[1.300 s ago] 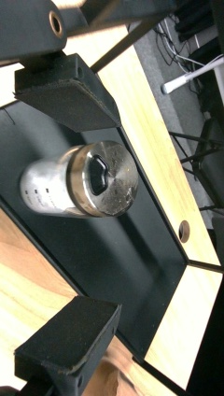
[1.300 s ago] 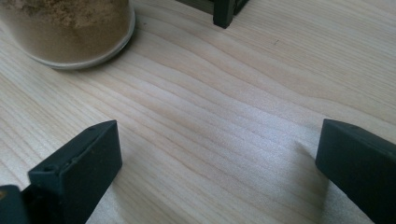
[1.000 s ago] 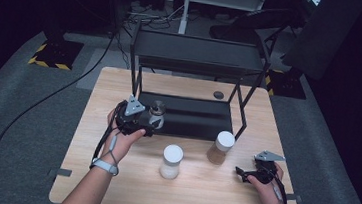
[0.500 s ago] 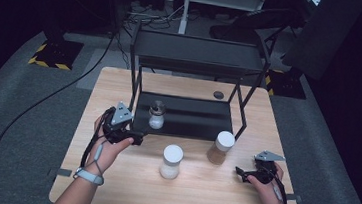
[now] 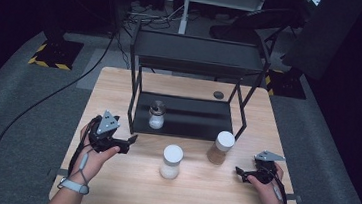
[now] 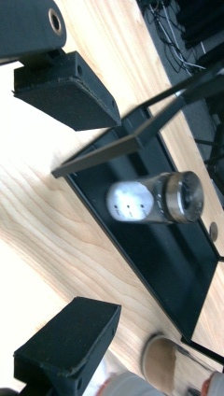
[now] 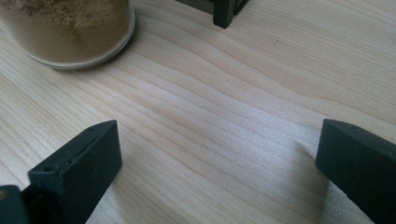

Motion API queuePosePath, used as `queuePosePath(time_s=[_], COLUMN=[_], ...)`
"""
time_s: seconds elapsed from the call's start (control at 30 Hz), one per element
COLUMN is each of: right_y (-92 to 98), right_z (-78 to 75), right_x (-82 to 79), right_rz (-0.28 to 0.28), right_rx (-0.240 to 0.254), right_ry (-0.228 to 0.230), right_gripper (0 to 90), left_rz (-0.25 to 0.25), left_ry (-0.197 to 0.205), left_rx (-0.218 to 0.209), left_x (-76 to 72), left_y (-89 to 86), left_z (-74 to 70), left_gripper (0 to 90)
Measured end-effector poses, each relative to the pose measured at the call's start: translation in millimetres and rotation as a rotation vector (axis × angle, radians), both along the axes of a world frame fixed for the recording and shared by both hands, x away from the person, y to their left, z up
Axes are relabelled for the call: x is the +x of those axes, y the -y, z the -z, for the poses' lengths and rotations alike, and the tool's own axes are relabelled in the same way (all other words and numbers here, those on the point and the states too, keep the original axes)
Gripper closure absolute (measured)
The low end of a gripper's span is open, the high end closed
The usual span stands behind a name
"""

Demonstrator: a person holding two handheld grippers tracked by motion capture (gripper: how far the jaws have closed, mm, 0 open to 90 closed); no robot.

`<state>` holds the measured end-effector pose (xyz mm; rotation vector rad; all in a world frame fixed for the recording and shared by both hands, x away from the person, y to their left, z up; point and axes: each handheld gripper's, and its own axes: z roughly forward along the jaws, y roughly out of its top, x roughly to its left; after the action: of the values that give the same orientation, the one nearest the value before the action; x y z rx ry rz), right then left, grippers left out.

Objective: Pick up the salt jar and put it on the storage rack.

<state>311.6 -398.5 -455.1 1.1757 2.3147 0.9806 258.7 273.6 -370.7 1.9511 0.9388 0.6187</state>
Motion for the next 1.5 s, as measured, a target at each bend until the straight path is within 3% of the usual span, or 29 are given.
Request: queuePosePath(time_s=[0.33, 0.87, 1.5], right_y=[0.0, -0.3, -0.4], right_z=[0.0, 0.1, 0.1], right_x=[0.0, -0.5, -0.9], right_rz=[0.0, 0.002, 0.002], right_rx=[-0.001, 0.0, 0.001], right_ry=[0.0, 0.001, 0.0], right_gripper=[0.3, 0.3, 0.3], left_rz=[-0.005, -0.024, -0.07], left_ry=[-0.017, -0.088, -0.172], left_rx=[0.018, 0.013, 0.054], left_x=[-11.5, -22.3, -23.1], left_y=[-10.6, -18.6, -15.1], left_z=[13.0, 51.8, 78.0], left_gripper=[9.3, 9.1, 9.3])
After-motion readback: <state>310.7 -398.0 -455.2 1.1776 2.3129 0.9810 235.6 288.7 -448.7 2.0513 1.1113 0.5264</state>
